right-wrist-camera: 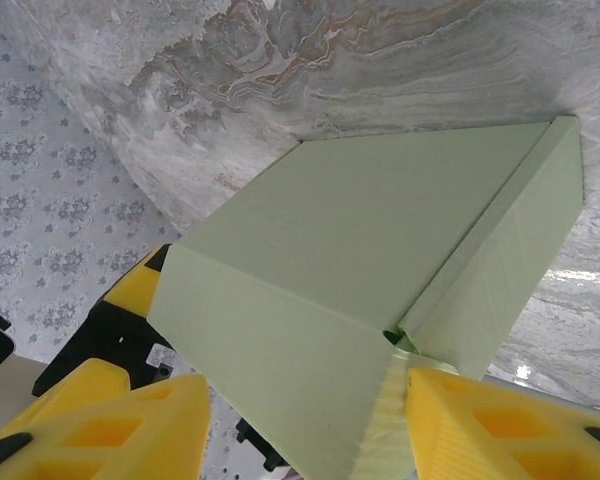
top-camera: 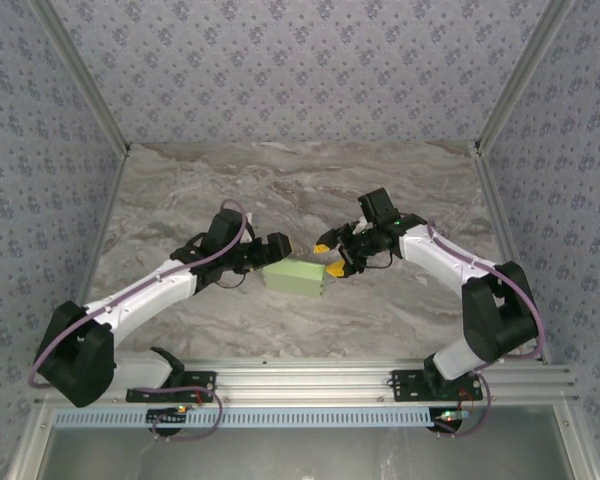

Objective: Fold the paper box

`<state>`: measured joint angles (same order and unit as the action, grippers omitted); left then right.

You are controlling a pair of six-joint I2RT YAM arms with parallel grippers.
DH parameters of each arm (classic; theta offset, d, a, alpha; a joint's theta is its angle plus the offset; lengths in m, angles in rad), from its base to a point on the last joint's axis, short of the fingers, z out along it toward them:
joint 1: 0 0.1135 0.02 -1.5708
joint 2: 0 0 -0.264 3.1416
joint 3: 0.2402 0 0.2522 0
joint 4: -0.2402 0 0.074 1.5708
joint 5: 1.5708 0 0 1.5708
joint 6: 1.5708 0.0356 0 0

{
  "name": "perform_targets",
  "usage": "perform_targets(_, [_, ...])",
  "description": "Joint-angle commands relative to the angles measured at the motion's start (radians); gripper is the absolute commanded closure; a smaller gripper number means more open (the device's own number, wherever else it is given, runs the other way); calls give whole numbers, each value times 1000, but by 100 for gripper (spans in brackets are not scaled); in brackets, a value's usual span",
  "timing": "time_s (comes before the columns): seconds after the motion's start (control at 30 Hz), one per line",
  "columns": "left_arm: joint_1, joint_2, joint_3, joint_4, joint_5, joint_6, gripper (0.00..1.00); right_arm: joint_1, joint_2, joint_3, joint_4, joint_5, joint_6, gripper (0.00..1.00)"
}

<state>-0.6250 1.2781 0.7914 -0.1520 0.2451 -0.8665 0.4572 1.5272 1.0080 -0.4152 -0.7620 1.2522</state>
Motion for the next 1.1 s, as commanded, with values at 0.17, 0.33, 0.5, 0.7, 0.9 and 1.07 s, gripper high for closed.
perform_targets(0.17, [-43,3,39,12,105,-18,7,20,17,26,77,-38,26,49])
perform_targets(0.33, [-44,7,65,-25,100,-5,4,15,20,33,80,-44,29,50])
perform_targets(0.5, [-44,3,98,-67,102,15,3,9,21,44,79,-48,34,49])
perform_targets(0.7, [-44,16,102,-55,111,-6,3,6,31,54,69,-60,38,43])
perform_targets(0.9, [-44,25,105,-47,117,-21,3,7,28,58,64,-64,43,38])
perform_targets(1.07, [-44,22,102,-19,130,-34,3,5,33,64,62,-78,48,29])
